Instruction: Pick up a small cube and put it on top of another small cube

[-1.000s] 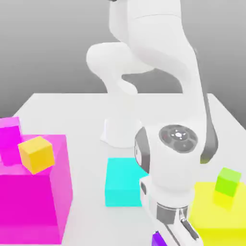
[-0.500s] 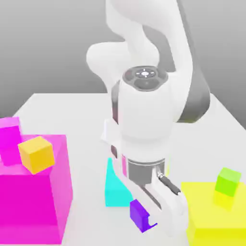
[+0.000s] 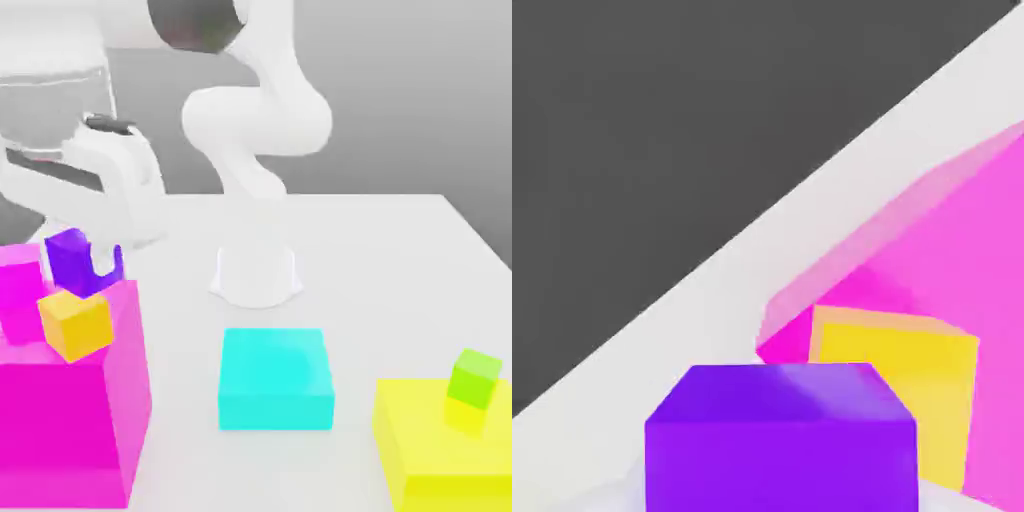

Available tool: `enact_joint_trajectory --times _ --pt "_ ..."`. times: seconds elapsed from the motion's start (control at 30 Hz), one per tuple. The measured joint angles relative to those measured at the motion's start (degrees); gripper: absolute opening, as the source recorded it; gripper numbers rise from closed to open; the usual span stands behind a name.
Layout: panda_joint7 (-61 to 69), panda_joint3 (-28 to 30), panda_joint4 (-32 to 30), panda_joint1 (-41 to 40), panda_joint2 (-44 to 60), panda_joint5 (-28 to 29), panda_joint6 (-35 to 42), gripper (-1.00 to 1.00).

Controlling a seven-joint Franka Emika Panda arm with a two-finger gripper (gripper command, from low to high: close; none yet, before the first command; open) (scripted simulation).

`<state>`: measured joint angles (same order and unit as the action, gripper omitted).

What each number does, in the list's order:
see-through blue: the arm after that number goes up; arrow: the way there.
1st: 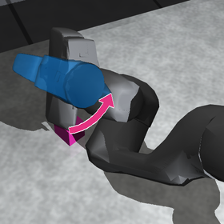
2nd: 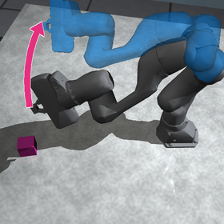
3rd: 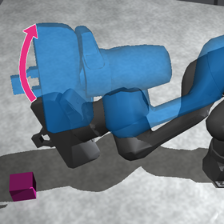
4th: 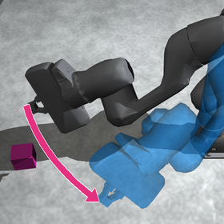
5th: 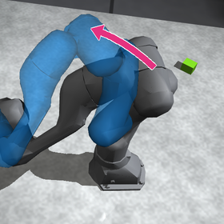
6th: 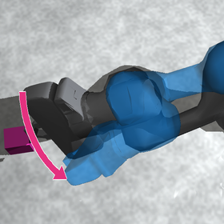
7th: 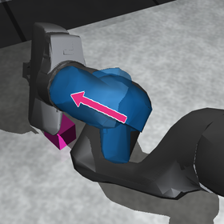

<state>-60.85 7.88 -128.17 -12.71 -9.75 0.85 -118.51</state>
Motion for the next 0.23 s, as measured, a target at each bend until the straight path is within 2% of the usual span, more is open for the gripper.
enact_joint_trajectory --times 0.07,0.1,0.23 --pt "0.9 0.3 -2.4 -0.2 1.2 0.1 -3.6 -1.0" --pt "1.1 0.4 -3.8 -0.3 2.0 0.0 -5.8 1.0" --pt "1.1 0.4 -3.8 -0.3 2.0 0.0 -5.8 1.0"
